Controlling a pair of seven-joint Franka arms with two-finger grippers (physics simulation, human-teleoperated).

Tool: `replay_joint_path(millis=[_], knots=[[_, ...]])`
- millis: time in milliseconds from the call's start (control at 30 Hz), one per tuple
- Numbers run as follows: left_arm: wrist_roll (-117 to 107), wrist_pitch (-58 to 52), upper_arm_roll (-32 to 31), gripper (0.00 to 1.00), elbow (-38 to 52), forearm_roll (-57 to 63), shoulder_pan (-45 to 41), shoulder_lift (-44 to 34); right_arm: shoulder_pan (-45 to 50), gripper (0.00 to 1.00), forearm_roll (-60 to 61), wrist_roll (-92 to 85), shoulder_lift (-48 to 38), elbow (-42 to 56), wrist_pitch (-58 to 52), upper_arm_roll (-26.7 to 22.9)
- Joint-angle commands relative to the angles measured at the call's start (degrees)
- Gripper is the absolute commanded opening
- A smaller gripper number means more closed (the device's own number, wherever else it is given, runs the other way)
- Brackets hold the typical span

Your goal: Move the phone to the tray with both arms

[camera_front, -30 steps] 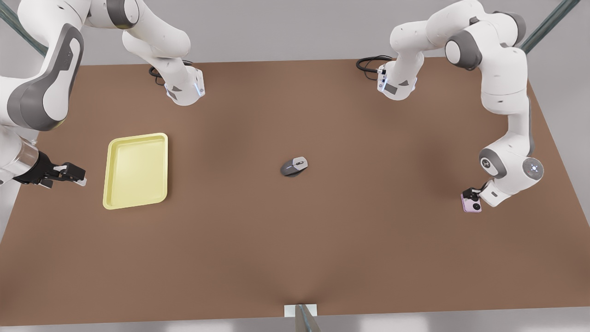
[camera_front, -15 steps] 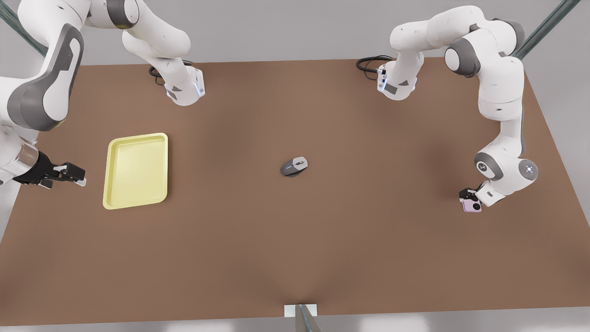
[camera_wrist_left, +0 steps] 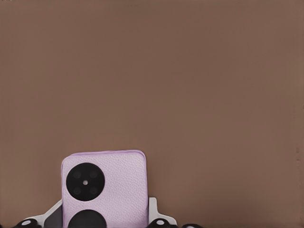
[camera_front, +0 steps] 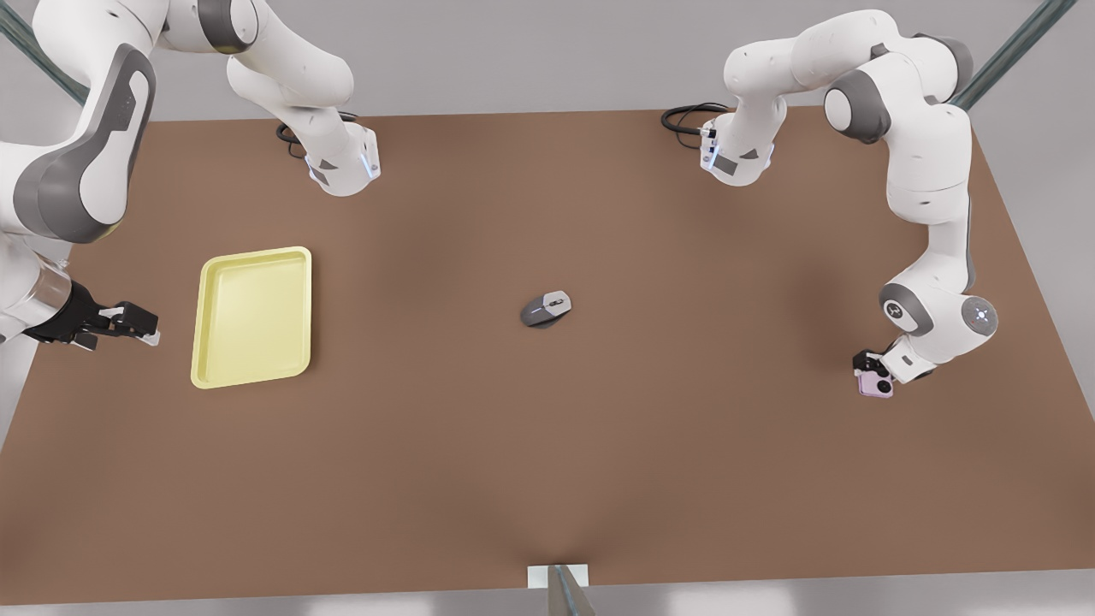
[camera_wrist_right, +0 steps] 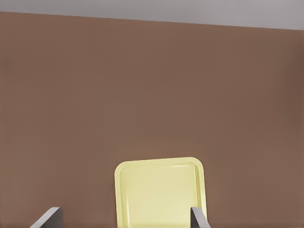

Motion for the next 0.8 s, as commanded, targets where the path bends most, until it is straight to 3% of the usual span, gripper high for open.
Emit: replay_joint_path(millis=[0,467,667,767], knots=[[3.59,-0.25,-0.01,0.73,0.03,-0.47,-0.07,-0.02,0.0,1.0,0.04,-0.14,-0.07,0.03,-0.02,-0.01],[2.09,-3.06,-0.19,0.71,0.73,-0.29,-1.92,-2.31,0.0,1.0,0.04,-0.14,-0.07,0.03,-0.02,-0.01],[-2.99,-7.89,0.25,0.71,2.4,0.15,-7.89,-5.73,0.0,1.0,0.04,-0.14,-0.07,0.03,-0.02,-0.01],[-22.05,-15.09,1.05,0.71,3.71,4.27,-17.38,-8.55,0.0,1.0,0.04,-0.14,-0.07,0.03,-0.02,-0.01]])
